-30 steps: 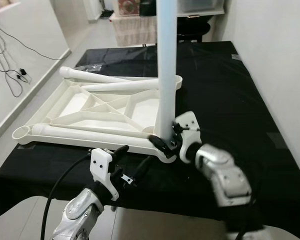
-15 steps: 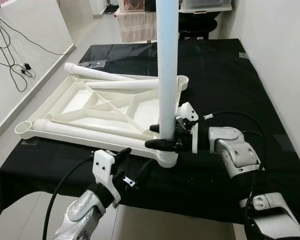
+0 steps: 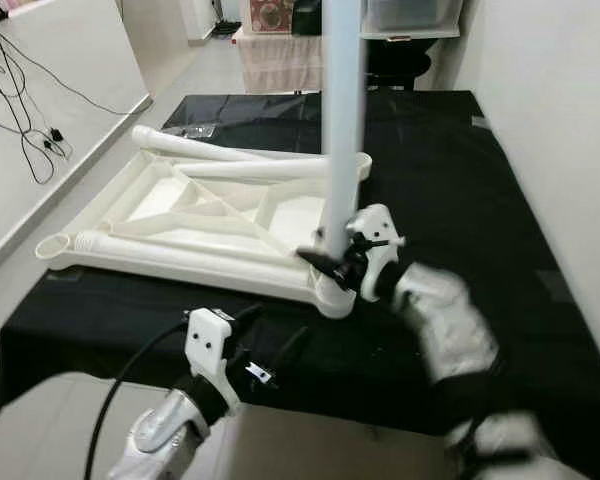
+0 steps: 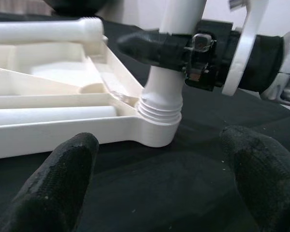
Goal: Building children table
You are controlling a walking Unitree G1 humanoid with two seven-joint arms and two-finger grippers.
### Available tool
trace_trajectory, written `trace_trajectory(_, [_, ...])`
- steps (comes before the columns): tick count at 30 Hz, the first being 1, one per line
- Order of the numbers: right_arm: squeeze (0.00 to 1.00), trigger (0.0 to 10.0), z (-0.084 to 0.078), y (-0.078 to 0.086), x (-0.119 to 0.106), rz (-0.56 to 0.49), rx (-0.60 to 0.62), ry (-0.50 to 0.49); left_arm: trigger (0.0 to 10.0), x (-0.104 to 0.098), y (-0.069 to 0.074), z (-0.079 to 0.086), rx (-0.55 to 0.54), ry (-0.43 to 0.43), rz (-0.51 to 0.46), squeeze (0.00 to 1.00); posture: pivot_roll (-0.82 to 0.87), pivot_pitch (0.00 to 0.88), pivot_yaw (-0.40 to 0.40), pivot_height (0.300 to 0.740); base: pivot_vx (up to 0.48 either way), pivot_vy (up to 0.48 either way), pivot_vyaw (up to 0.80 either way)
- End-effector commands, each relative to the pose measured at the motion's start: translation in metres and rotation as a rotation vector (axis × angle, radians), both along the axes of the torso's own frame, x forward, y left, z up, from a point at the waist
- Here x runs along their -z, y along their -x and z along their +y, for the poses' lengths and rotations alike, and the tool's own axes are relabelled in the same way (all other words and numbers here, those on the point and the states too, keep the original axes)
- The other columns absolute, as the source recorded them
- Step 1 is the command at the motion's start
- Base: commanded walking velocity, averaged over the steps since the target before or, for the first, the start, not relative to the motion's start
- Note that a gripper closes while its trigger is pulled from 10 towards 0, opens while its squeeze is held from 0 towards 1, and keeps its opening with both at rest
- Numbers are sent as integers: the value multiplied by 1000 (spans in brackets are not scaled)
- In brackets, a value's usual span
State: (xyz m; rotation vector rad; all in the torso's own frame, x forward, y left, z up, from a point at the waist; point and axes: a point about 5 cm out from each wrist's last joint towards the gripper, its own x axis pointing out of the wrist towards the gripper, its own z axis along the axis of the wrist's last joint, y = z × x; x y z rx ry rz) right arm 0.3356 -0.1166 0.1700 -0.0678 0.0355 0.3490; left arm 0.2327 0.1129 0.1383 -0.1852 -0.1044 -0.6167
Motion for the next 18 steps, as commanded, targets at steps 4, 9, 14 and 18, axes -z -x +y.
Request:
trace_trajectory(4, [0, 0, 5, 38, 48, 236, 62, 66, 10000, 3, -4, 9, -2, -31, 20, 0, 20, 134, 74, 740, 0, 0, 0])
trace_trajectory(9, [0, 10000, 2, 16, 38, 198, 13, 78, 10000, 3, -8, 11, -9, -41, 21, 0, 25, 126, 76, 740, 0, 0, 0])
trace_trajectory(14, [1000, 10000, 8, 7, 16, 115, -117, 24, 10000, 3, -9, 12, -23, -48, 17, 0, 29, 126, 78, 740, 0, 0, 0])
trace_trajectory(18, [1000, 10000, 2, -4, -1, 49, -208, 25, 10000, 2, -10, 11, -20, -52, 19, 0, 35, 125, 76, 740, 0, 0, 0])
